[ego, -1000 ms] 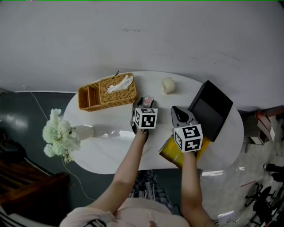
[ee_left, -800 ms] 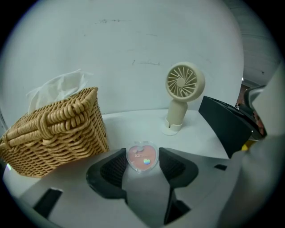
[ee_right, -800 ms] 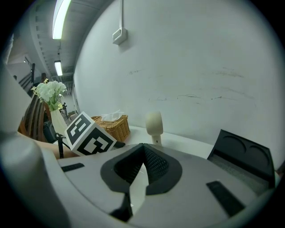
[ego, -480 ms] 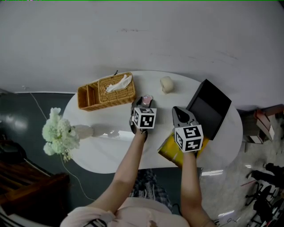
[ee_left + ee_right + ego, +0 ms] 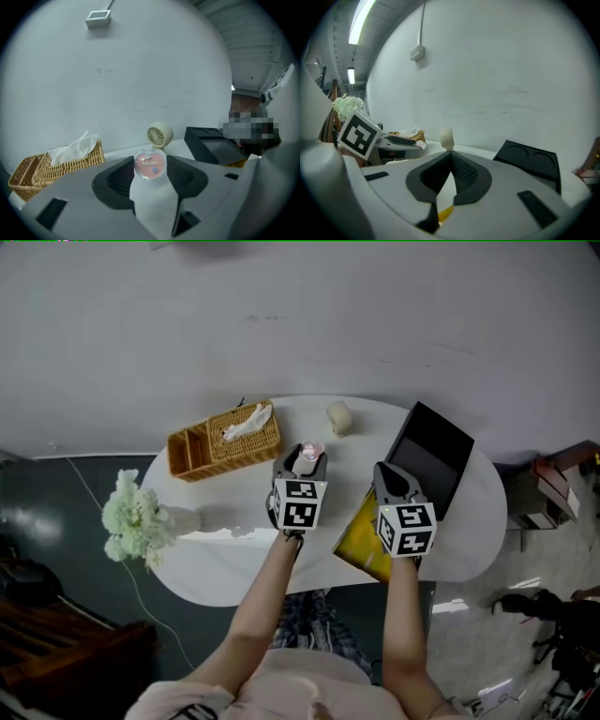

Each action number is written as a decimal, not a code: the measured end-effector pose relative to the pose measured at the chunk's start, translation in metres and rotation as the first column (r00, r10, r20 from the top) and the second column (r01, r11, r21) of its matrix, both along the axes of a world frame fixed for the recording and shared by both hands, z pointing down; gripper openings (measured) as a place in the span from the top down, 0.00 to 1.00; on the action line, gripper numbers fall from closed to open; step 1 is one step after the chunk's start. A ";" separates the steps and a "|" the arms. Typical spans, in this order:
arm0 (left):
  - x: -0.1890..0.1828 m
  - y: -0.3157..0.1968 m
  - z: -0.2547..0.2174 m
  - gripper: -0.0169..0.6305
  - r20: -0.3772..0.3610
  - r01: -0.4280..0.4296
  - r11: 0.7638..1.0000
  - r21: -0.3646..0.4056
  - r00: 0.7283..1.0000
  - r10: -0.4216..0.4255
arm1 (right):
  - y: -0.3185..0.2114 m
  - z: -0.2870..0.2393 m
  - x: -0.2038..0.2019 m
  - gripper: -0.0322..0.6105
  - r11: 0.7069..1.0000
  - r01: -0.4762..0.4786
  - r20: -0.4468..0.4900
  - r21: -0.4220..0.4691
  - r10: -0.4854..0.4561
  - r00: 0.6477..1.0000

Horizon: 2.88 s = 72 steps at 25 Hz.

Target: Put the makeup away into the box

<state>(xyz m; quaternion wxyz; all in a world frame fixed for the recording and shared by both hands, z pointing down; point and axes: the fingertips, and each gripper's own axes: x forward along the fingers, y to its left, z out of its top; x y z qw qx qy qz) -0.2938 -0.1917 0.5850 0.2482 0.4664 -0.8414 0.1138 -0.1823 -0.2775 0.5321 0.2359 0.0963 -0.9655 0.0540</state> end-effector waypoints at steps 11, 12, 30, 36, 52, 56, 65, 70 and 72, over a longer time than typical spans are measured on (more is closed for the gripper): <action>0.095 -0.044 -0.076 0.61 0.049 -0.251 0.960 0.125 0.968 0.247 | -0.028 -0.032 0.082 0.93 0.979 -0.203 0.058 0.036 0.201 0.978; 0.106 -0.049 -0.076 0.61 0.046 -0.273 0.954 0.125 0.962 0.270 | -0.031 -0.032 0.091 0.93 0.975 -0.221 0.057 0.036 0.219 0.974; 0.257 -0.099 0.035 0.61 -0.155 -0.531 0.846 -0.046 0.840 0.519 | -0.054 0.013 0.205 0.93 0.920 -0.390 -0.029 -0.024 0.390 0.921; 0.260 -0.100 0.070 0.61 -0.230 -0.529 0.836 -0.146 0.840 0.492 | -0.050 0.019 0.207 0.93 0.928 -0.370 -0.044 -0.035 0.369 0.928; 0.272 -0.099 0.043 0.36 -0.220 -0.588 0.808 -0.040 0.794 0.566 | -0.056 0.023 0.219 0.93 0.917 -0.397 -0.045 -0.043 0.395 0.917; 0.273 -0.097 0.037 0.36 -0.205 -0.596 0.802 -0.034 0.790 0.578 | -0.053 0.022 0.222 0.93 0.913 -0.405 -0.043 -0.043 0.403 0.914; 0.206 -0.078 -0.048 0.37 -0.070 -0.422 0.896 0.140 0.898 0.434 | -0.056 -0.018 0.235 0.93 0.886 -0.463 0.079 -0.008 0.462 0.883; 0.152 -0.050 -0.111 0.57 -0.002 -0.307 0.916 0.260 0.948 0.318 | -0.056 -0.058 0.247 0.93 0.861 -0.508 0.205 0.011 0.496 0.844; 0.139 -0.037 -0.129 0.67 0.025 -0.287 0.915 0.285 0.956 0.292 | -0.055 -0.075 0.254 0.93 0.854 -0.519 0.252 0.026 0.497 0.830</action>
